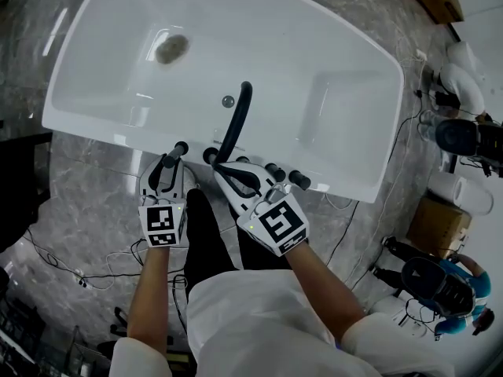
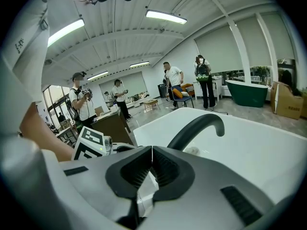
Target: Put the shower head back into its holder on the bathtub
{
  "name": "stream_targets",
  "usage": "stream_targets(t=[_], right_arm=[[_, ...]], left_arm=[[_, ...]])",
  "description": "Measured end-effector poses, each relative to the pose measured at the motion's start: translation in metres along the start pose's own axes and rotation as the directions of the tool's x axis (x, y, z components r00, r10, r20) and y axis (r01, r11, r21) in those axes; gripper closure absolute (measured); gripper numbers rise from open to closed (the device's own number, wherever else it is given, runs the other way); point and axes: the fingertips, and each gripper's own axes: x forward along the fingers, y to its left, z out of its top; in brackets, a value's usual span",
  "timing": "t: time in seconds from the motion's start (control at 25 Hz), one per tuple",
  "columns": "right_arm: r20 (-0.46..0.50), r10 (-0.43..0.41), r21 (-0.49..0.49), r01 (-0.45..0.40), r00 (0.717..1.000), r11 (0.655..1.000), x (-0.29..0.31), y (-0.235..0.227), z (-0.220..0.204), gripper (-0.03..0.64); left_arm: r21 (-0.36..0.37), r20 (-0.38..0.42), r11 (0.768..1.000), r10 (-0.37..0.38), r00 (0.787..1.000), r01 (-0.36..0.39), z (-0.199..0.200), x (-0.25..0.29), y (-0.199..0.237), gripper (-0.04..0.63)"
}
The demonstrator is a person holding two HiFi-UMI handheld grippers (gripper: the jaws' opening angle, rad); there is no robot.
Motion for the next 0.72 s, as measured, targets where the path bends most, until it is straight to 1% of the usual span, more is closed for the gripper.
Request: stream_targets(t=[0.16, 0.32, 0.72], right_arm=[[-0.007, 0.003, -0.002, -0.003, 1.0, 1.0, 0.002, 0.001, -0.002, 0.598], [-0.008, 0.005, 0.001, -0.005, 1.0, 1.0, 0.002, 0.002, -0.002, 0.598], [-0.001, 0.0, -0.001, 0.0, 1.0, 1.0, -0.001, 0.0, 0.002, 0.598]], left_arm=[[0.011, -0.006, 1.0, 0.0, 1.0, 0.0, -0.003, 0.003, -0.001, 0.456], [0.017, -0.029, 1.0, -0.001, 1.0, 0.001, -0.009, 0.008, -0.003, 0.456], [0.066, -0.059, 0.998, -0.004, 0.998, 0.008, -0.009, 0.014, -0.009, 0.456]])
